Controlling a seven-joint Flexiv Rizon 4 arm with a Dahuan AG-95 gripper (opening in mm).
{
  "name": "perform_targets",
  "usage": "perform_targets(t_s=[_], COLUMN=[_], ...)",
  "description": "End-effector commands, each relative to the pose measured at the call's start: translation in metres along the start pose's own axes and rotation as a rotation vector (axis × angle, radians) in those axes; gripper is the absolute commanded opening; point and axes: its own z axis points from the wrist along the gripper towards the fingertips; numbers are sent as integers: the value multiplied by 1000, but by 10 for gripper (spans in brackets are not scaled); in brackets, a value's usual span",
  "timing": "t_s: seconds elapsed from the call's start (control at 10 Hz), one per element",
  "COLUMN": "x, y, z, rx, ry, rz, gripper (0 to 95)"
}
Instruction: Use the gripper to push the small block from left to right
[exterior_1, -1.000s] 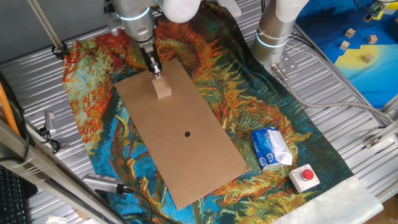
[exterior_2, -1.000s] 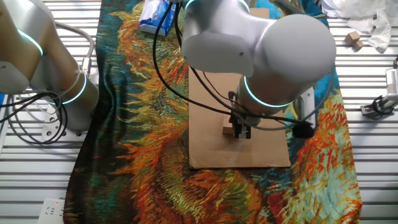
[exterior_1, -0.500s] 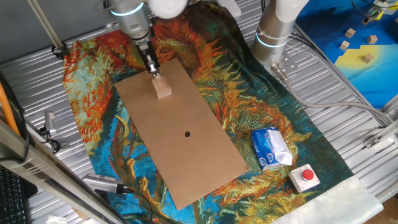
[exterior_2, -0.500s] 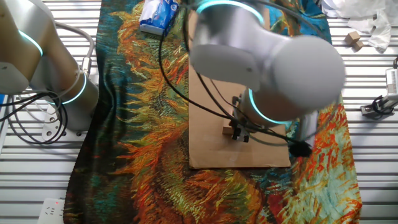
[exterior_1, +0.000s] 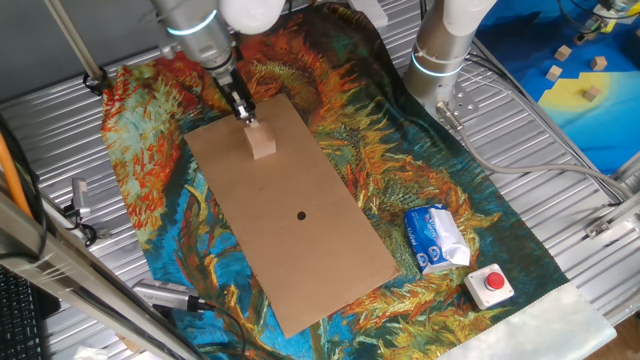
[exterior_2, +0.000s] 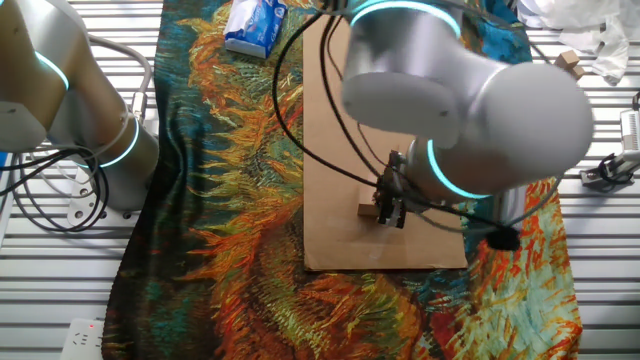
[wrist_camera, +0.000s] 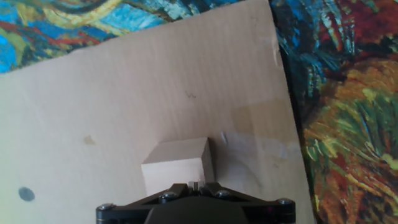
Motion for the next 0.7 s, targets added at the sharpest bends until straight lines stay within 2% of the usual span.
perform_targets(t_s=[0.1,0.2,0.3,0.7], x=[1,1,1,1], y=[-1,-1,-1,-1], z=[0,0,0,0], rx=[147,187,210,199], ry=[-35,-21,-19,-19], rz=[-215,-243,-255,-259], gripper=[0,0,0,0])
